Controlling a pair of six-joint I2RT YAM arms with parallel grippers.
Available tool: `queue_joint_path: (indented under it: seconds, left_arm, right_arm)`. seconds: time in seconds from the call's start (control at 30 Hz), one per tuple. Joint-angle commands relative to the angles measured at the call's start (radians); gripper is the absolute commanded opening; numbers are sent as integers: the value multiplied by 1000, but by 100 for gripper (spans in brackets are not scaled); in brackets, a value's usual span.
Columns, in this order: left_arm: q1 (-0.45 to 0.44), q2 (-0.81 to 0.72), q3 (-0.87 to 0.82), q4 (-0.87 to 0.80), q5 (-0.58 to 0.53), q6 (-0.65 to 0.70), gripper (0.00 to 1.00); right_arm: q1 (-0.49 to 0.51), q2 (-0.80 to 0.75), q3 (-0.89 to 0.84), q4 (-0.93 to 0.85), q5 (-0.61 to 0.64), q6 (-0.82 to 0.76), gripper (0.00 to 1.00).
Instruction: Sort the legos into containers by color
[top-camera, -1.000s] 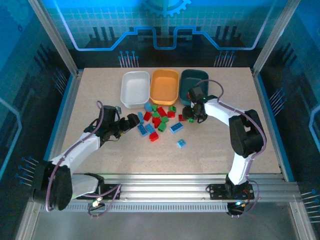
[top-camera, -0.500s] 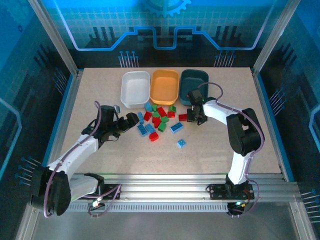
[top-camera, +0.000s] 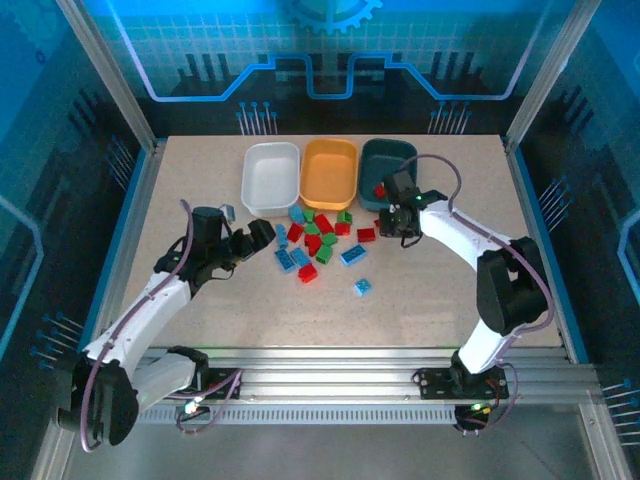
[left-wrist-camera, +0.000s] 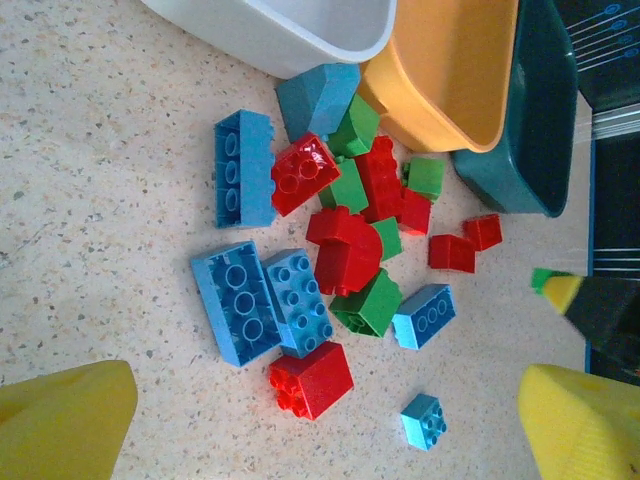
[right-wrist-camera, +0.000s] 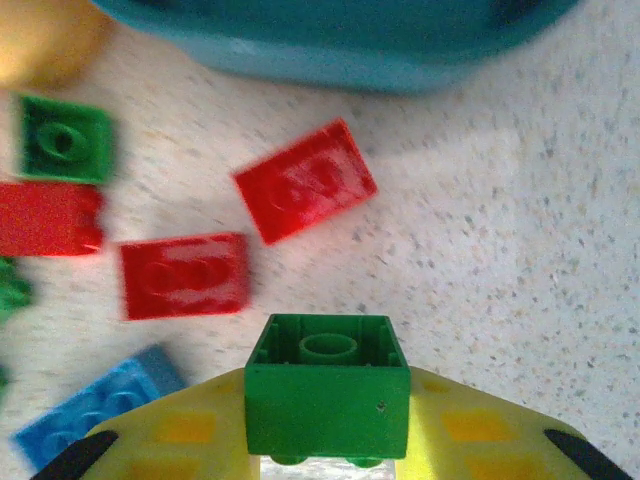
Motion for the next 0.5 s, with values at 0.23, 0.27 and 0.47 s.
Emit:
queue_joint_path:
  seconds: [0.23, 0.27, 0.47]
  left_arm:
    - [57, 208, 66, 65, 58, -63, 98]
    - [58, 213, 60, 61, 65, -70, 98]
    - [58, 194, 15, 37, 124, -36, 95]
  right_arm:
    - [105, 224, 338, 20, 4, -11, 35]
    - [104, 265, 379, 16, 5, -13, 35]
    - [111, 499, 642, -42, 5, -63, 35]
